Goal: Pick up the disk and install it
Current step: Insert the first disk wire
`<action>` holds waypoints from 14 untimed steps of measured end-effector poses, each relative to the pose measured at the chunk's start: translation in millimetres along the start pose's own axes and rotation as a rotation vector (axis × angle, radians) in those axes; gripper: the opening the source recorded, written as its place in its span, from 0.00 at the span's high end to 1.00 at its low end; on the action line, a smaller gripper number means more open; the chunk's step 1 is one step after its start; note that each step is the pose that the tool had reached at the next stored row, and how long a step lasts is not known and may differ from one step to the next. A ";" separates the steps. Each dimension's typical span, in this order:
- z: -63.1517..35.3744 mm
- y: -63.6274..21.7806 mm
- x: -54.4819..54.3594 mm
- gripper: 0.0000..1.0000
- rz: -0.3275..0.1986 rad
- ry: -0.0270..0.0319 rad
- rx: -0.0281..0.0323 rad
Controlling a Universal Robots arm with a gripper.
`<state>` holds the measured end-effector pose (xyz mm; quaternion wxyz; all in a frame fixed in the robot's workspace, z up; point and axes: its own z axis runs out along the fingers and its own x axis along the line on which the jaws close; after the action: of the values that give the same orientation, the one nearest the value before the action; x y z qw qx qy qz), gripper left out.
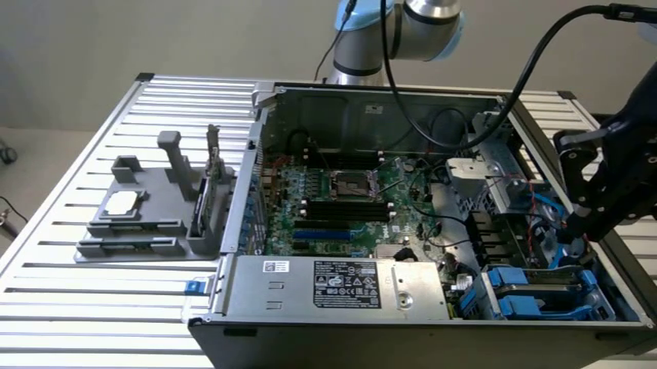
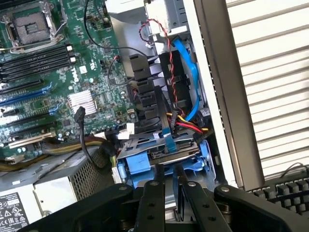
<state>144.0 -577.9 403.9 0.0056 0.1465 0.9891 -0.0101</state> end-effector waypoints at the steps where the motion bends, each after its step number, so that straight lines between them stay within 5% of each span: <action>1: 0.1 -0.1 0.0 0.78 0.015 0.0002 0.0003; 6: 0.3 -0.1 -0.2 0.78 0.077 0.0015 0.0012; 14: 0.3 2.2 -10.4 0.78 0.096 0.0054 0.0066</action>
<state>154.7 -578.9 403.7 0.0029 0.1938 0.9810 -0.0126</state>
